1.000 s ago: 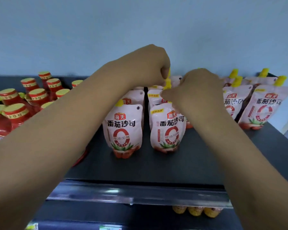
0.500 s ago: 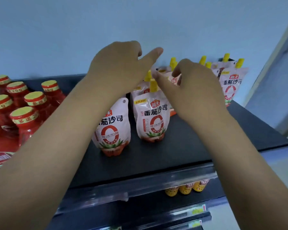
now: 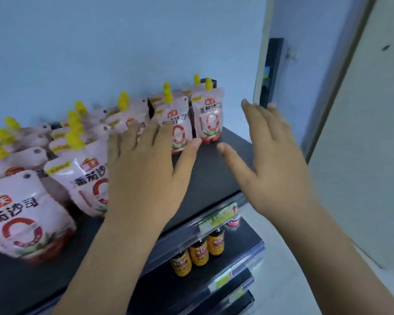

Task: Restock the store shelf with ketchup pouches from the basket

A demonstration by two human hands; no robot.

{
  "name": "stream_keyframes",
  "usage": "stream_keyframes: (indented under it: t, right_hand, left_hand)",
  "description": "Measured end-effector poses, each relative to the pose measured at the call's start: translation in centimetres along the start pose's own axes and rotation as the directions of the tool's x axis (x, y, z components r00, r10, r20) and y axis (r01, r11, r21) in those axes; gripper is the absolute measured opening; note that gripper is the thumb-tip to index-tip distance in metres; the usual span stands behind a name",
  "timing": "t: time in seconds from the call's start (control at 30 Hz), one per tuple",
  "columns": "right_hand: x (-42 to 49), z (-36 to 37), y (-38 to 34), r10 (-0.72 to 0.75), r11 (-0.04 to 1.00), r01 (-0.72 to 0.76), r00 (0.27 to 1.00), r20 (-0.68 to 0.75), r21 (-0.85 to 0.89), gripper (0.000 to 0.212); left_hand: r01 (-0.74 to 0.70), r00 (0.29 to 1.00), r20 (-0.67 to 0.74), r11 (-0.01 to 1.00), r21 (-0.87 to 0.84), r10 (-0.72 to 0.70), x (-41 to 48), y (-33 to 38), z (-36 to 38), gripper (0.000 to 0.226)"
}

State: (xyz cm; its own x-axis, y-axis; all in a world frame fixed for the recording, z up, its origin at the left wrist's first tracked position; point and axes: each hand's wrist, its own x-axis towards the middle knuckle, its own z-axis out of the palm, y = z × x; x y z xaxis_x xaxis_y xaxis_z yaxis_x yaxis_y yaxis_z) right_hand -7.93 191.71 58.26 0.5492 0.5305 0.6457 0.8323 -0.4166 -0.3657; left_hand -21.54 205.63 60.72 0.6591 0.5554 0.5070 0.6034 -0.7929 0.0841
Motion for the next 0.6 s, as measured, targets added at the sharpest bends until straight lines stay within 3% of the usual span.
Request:
stream_keyframes:
  t: [0.17, 0.33, 0.47, 0.6]
  right_hand:
    - [-1.9, -5.4, 8.9, 0.115, 0.993, -0.118, 0.991, -0.071, -0.030, 0.073]
    - [-5.6, -10.4, 17.8, 0.290, 0.945, -0.315, 0.932, -0.218, -0.086, 0.072]
    - [-10.6, -15.1, 25.6, 0.416, 0.857, -0.467, 0.877, -0.241, -0.220, 0.072]
    - [-15.9, -20.7, 31.9, 0.525, 0.723, -0.617, 0.784, -0.332, -0.312, 0.073]
  left_hand:
    - [-0.180, 0.984, -0.016, 0.973, -0.147, 0.179, 0.8, 11.5, 2.8, 0.077]
    - [-0.310, 0.948, -0.017, 0.910, -0.274, 0.318, 0.5, 24.4, 6.9, 0.071]
    - [-0.423, 0.893, 0.008, 0.844, -0.330, 0.450, -1.0, 33.9, 10.5, 0.071]
    - [-0.547, 0.791, 0.039, 0.736, -0.399, 0.610, -3.1, 43.4, 13.2, 0.077]
